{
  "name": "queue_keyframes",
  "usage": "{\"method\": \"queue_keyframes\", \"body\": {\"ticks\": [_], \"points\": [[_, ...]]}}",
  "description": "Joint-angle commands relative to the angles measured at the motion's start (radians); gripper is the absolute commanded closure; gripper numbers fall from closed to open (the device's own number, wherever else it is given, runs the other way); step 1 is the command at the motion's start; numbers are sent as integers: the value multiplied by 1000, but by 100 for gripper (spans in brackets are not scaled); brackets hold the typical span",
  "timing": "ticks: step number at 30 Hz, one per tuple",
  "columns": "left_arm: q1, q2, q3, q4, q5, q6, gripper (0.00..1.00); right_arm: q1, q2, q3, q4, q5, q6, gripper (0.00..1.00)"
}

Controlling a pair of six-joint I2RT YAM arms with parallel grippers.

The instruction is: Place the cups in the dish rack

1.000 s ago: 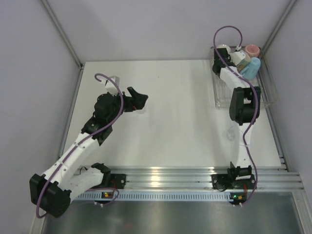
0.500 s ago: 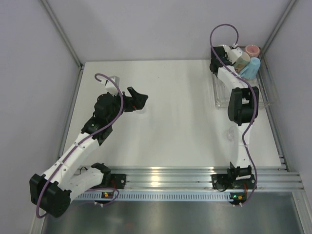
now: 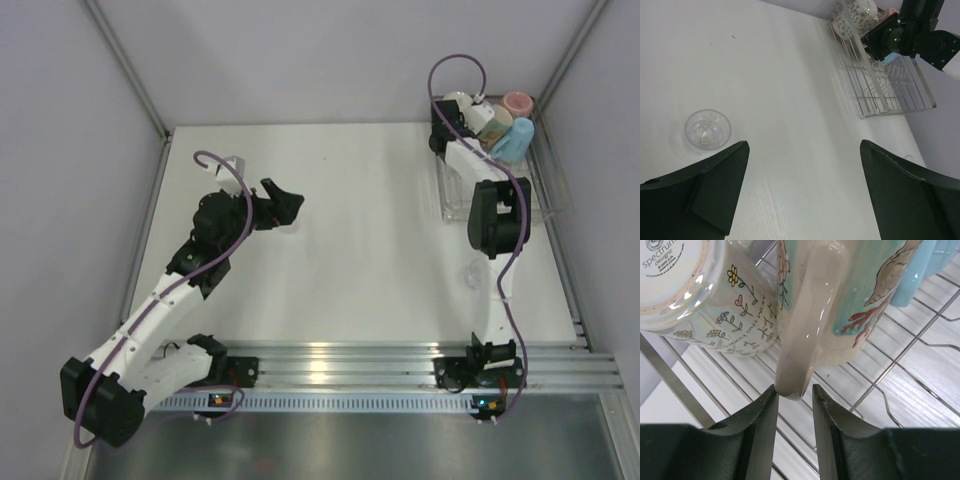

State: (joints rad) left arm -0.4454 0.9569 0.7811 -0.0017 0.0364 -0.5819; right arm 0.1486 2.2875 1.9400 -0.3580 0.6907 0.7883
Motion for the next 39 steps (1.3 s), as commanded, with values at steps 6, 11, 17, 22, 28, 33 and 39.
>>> {"method": "queue_keyframes", "body": {"ticks": [6,11,17,22,28,33,39], "points": [[4,-60,-2,35,0,-12,2,9,-74,-68,105,-57,-21,72],[4,-57,1,35,8,-18,2,9,-72,-72,111,-62,-66,75],[4,-58,1,37,13,-24,2,8,-129,-85,137,-132,-184,65],[5,-50,-2,43,17,-39,2,-4,-206,-142,162,-278,-207,60],[4,-50,3,46,25,-44,2,-30,-276,-229,214,-520,-228,60],[5,-61,0,45,23,-24,2,-102,-324,-263,313,-780,-265,75],[4,-67,-3,46,25,-27,2,-259,-257,-47,237,-951,-296,100]]}}
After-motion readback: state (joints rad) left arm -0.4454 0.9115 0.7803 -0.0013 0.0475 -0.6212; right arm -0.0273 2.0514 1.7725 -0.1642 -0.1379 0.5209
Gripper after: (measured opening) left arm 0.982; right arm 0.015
